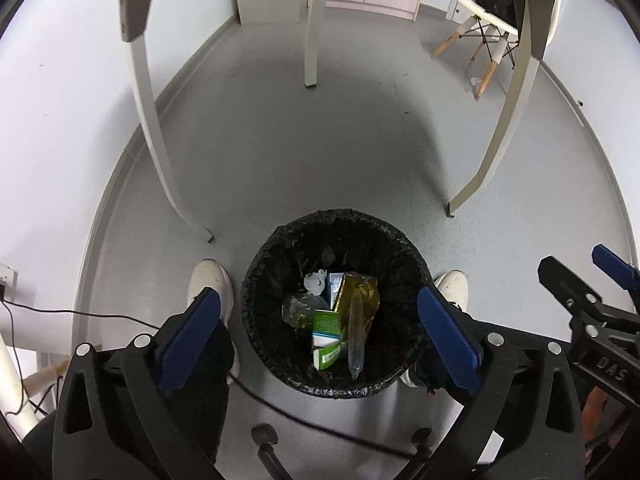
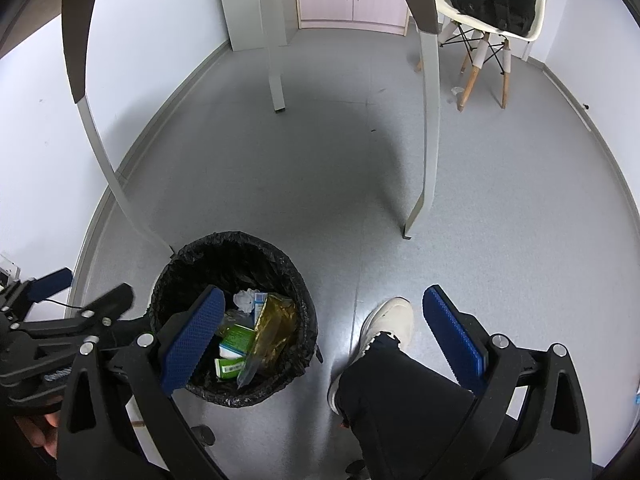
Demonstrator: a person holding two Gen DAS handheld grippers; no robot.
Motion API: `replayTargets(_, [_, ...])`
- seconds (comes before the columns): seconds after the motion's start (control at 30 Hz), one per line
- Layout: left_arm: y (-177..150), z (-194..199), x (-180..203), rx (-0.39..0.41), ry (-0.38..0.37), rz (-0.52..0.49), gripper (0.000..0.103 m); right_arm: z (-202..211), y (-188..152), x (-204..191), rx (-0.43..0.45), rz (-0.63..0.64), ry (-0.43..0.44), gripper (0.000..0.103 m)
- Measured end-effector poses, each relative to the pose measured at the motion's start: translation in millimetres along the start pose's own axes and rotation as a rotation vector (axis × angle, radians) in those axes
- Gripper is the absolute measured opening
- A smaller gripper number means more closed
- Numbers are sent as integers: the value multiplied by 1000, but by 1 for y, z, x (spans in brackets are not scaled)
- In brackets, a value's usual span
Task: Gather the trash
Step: 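Raise both open tools from the bin back up over the table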
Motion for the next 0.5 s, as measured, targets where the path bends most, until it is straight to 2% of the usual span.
replayTargets(0.17, [-3,25,-6,30,-10,15,97,21,-4,-1,25,5,-4,95])
replayTargets(0.5, [-13,93,-10,106,-49,14,97,98,3,-2,132,-16,-10,95])
Point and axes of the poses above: each gripper's, at about its wrist camera, not at the fingertips, and z roughly against the way its jaws point, x to its right, y to its top, the point moved 2 cm from there along -z, roughly the way its jaws point, and after that the axes turned 2 degrees about -x, right-handed, at the moved point
